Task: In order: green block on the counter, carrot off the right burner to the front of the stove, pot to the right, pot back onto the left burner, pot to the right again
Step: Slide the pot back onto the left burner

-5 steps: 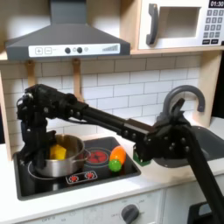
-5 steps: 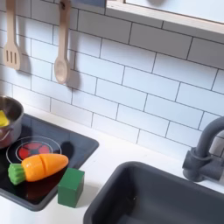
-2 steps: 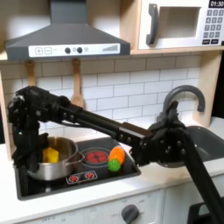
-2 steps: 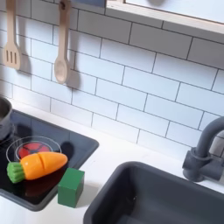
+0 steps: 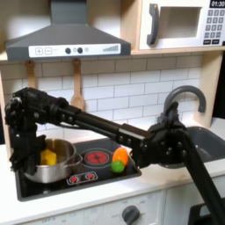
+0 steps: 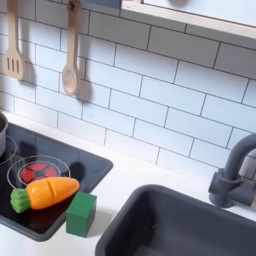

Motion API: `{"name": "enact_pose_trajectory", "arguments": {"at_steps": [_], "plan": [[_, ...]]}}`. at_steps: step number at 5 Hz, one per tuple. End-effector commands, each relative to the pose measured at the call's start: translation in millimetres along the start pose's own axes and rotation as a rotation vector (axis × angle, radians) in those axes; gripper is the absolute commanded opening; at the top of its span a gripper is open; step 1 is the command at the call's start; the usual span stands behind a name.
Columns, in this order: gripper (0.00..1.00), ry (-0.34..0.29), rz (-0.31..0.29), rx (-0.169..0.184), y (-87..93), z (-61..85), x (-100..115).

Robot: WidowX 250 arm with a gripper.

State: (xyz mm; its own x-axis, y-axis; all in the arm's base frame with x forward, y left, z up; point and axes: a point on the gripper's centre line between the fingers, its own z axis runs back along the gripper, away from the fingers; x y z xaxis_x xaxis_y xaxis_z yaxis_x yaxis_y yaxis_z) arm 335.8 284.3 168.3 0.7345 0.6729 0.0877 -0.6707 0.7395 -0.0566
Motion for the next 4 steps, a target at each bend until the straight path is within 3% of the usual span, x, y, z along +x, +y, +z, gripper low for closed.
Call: {"name": "enact_pose_trajectory", "arguments": {"at_steps": [1, 4], "plan": [[1.0, 0.004, 0.011, -0.005, -0.6, -1.0, 0.0], [1.0, -0.011, 0.012, -0.009, -1.2, 3.2, 0.9]]}}
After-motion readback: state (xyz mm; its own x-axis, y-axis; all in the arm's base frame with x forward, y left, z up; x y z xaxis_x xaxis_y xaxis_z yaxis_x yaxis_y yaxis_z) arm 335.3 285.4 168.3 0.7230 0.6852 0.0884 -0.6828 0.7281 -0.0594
